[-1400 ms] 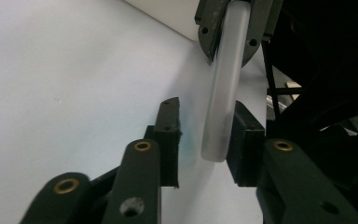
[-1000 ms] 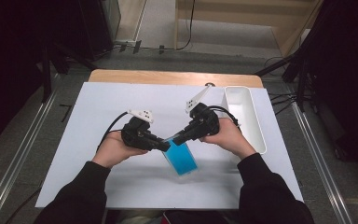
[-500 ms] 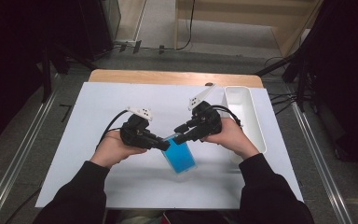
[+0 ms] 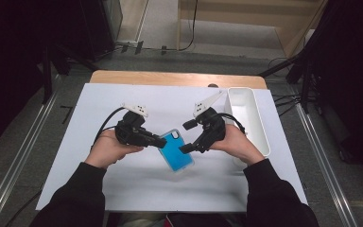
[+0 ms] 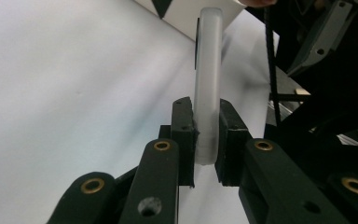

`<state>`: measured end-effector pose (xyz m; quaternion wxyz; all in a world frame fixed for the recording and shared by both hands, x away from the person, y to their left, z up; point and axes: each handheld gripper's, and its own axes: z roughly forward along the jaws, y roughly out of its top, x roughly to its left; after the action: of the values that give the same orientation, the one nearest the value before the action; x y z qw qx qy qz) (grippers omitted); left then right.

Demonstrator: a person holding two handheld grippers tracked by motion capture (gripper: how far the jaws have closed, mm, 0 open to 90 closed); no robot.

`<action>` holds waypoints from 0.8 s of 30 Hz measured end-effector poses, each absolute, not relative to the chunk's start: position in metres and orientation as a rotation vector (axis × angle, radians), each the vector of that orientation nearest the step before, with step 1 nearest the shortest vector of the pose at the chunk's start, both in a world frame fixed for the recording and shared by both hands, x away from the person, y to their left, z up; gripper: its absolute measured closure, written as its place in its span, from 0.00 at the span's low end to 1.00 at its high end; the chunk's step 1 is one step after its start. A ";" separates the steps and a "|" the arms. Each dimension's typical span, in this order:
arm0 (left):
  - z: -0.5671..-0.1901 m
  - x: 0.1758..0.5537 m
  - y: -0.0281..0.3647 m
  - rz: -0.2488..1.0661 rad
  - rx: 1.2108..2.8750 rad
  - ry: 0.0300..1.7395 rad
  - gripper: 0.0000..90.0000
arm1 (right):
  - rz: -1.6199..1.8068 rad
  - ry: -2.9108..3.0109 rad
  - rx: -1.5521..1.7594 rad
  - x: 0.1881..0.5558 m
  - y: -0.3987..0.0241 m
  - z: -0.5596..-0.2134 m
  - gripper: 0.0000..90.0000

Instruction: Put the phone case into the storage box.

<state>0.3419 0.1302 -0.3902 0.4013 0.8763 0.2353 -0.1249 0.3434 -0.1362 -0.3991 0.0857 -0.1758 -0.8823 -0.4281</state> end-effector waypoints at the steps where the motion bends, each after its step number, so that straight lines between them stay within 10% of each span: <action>1: -0.390 0.342 0.131 -0.309 2.215 0.607 0.89 | -1.279 -2.629 -0.532 0.343 -0.136 -0.399 0.00; 24: -0.375 0.344 0.143 -0.272 2.181 0.769 0.89 | -1.328 -2.679 -0.753 0.324 -0.134 -0.413 0.00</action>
<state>0.3440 0.1434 -0.3745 0.3953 0.8604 0.3032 -0.1072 0.3238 -0.1338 -0.4134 0.0289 -0.2440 -0.8685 -0.4305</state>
